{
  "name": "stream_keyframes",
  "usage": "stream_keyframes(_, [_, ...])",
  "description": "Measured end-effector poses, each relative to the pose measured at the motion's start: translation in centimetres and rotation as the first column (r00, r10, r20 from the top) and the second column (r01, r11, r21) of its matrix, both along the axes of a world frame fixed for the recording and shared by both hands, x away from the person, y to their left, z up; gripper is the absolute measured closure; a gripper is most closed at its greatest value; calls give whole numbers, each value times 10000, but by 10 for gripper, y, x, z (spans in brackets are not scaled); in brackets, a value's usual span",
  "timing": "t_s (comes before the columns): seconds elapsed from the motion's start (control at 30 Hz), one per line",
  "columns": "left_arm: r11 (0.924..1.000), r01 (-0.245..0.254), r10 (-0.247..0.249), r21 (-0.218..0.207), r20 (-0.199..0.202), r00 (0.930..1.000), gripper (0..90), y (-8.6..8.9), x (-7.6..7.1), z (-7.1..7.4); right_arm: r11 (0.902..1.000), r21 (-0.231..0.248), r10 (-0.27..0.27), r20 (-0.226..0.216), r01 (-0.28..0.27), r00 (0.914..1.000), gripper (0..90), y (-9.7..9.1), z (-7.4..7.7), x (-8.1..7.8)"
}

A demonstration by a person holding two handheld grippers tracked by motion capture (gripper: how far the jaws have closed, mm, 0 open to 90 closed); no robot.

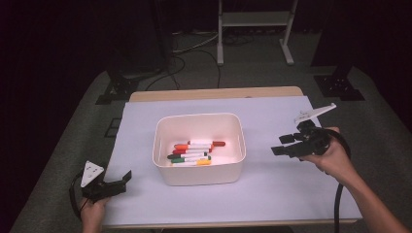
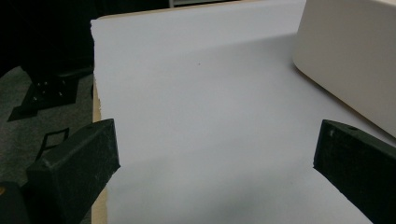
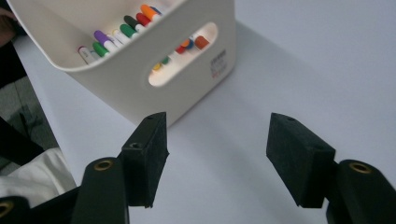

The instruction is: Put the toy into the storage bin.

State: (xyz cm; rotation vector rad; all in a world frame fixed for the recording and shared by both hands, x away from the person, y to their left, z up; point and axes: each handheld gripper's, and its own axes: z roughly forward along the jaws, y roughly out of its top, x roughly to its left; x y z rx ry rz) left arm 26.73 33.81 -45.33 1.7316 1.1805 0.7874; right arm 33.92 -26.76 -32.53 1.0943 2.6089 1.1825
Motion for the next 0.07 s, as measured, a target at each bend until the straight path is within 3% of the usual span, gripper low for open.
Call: stream_keyframes(0.07, [10000, -17, 17, -2, -74, 10000, 0, 0, 0, 0, 9992, 225, -342, -68, 344, 9994, 350, -14, -14, -7])
